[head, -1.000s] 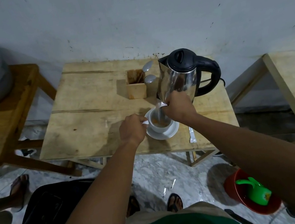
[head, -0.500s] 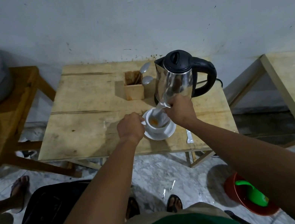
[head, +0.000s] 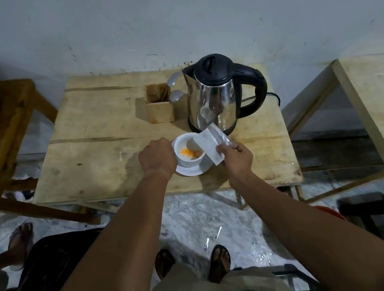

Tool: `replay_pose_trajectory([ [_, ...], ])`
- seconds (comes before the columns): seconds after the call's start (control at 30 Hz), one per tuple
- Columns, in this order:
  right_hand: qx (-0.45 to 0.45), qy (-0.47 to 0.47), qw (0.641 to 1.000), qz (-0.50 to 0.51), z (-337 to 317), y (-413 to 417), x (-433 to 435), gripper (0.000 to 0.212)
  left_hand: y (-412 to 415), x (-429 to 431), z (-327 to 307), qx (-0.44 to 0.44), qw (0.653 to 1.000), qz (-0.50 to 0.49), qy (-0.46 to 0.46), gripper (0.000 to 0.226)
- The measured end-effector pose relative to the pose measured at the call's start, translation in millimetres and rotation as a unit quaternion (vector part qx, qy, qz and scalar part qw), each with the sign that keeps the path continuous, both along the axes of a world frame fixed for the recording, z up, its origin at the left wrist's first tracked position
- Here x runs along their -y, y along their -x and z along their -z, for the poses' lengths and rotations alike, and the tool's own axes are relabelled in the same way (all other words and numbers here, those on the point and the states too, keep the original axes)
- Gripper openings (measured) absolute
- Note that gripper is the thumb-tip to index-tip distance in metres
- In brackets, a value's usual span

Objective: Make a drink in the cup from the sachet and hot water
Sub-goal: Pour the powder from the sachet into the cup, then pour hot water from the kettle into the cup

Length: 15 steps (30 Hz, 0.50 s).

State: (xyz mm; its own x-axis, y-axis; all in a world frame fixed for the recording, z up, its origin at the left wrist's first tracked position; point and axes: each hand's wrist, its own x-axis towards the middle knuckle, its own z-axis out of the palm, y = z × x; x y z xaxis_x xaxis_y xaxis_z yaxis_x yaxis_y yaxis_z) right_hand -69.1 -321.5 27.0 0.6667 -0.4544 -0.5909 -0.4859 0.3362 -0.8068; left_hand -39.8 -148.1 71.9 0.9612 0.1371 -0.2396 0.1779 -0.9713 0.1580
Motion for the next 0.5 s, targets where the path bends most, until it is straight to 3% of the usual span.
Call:
replay_pose_trajectory([
  [0.23,-0.025,-0.027,0.994,0.100,22,27,15,0.030,3,8,2,0.007,1.000,-0.005,0.003,0.021],
  [0.5,-0.045,0.052,0.987,0.148,29,28,8,0.038,2,5,2,0.006,1.000,0.012,0.003,0.025],
])
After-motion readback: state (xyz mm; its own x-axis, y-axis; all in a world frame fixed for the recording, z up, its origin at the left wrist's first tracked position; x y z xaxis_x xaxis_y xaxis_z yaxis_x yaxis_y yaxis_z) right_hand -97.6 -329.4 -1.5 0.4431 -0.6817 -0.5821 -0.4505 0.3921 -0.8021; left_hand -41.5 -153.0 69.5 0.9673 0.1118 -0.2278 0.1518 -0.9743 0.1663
